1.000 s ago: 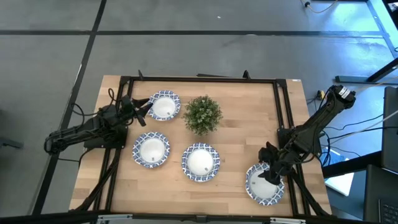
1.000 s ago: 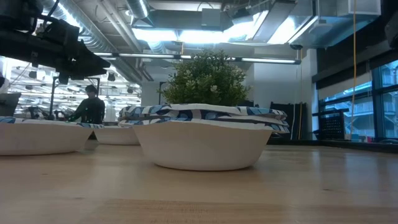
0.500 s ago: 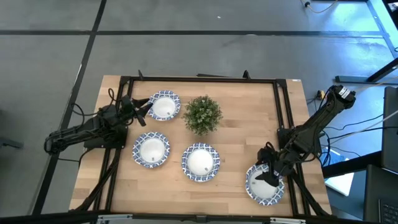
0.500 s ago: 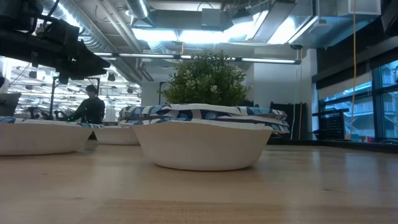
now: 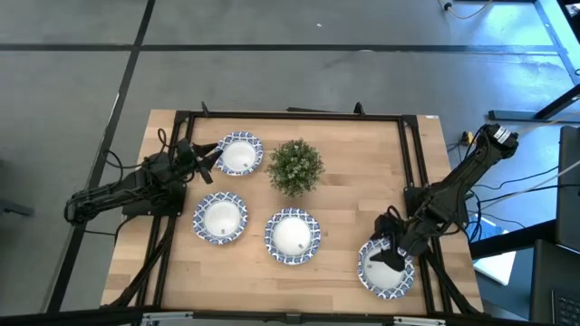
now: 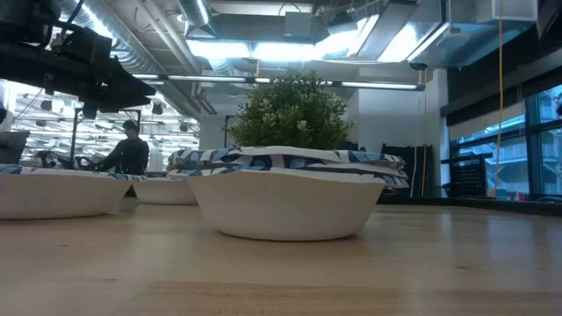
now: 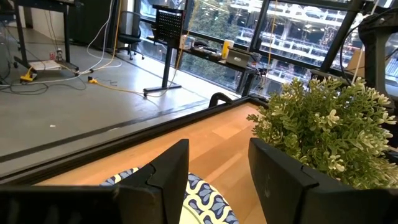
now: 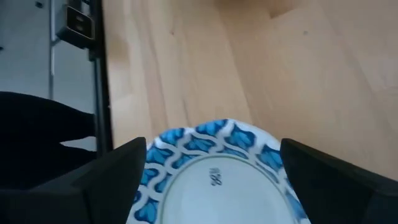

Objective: Nest bowls inside each other
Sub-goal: Stack the white bowl on top of the other white bowl

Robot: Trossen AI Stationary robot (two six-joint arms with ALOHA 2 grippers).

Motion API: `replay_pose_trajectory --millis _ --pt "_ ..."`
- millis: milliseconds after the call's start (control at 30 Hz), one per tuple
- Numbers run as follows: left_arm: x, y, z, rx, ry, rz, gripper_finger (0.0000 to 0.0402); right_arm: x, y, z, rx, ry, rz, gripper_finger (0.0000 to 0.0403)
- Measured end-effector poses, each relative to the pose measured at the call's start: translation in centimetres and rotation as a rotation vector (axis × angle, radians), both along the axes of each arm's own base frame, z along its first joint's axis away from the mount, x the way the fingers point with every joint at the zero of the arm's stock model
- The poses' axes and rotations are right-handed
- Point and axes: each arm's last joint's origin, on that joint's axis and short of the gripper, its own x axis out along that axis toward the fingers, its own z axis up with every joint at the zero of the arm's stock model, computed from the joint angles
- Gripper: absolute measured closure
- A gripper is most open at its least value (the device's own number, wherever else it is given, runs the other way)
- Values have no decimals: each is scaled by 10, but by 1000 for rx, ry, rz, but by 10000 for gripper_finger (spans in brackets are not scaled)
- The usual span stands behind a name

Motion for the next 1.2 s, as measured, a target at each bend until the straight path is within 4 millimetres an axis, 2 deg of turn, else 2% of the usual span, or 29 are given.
replay_pose_trajectory --millis 867,1200 --pt "0 0 0 0 1 0 240 1 -3 0 -65 -52 -74 33" --pt "0 0 0 1 1 0 240 -7 -8 -9 -41 120 -112 33"
